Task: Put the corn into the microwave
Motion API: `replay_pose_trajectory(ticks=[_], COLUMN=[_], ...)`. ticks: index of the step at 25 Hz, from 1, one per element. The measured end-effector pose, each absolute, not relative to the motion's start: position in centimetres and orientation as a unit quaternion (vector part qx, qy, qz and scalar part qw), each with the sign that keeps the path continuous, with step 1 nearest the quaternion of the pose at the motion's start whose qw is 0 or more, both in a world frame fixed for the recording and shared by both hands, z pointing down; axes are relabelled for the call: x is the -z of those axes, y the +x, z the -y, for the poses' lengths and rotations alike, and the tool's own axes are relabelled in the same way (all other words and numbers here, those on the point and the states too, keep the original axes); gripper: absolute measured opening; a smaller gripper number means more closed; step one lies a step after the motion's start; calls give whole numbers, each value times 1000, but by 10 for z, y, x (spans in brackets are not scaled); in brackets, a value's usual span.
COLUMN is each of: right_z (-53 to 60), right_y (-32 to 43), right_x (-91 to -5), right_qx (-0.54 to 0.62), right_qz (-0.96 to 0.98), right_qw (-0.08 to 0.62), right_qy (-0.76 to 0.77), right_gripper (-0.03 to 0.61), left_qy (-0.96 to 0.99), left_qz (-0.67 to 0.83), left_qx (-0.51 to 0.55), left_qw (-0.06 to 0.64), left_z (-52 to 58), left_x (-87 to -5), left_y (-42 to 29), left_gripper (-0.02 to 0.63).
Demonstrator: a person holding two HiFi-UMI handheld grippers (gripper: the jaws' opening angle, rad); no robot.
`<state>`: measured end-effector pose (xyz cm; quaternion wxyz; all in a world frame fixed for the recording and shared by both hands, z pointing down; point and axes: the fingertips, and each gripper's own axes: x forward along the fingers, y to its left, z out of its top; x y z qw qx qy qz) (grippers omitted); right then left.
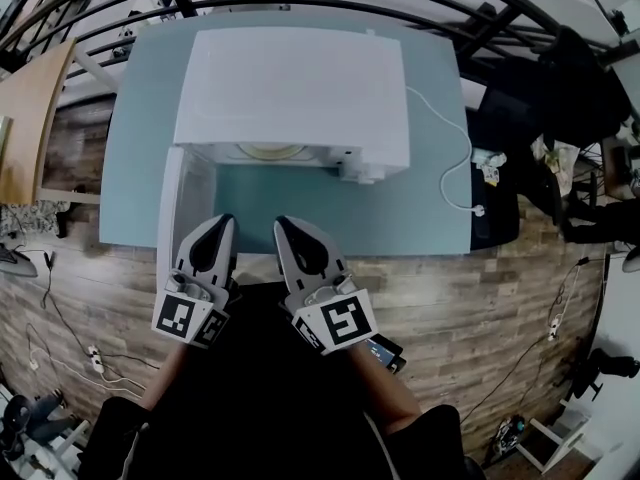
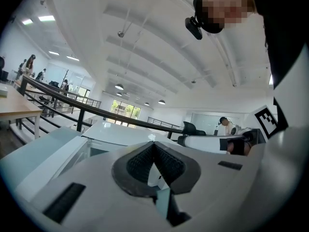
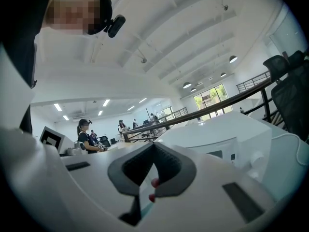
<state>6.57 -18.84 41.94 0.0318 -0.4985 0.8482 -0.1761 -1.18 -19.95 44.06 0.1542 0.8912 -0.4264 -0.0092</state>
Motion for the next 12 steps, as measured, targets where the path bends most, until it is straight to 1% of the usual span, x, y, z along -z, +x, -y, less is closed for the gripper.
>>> replay_pose_trajectory(ticks=[12], right_z=[186], right_y=[66], right_x=[-426], right_qx=[174], right_qz=[-840], right_qw=[18], right_qy=[-514], right_gripper=[8], left_qy=[893], left_qz=[422], left_qx=[26], left_qw=[156], left_z=[203], left_x=[-441], left_y=[-14], left_gripper=[3])
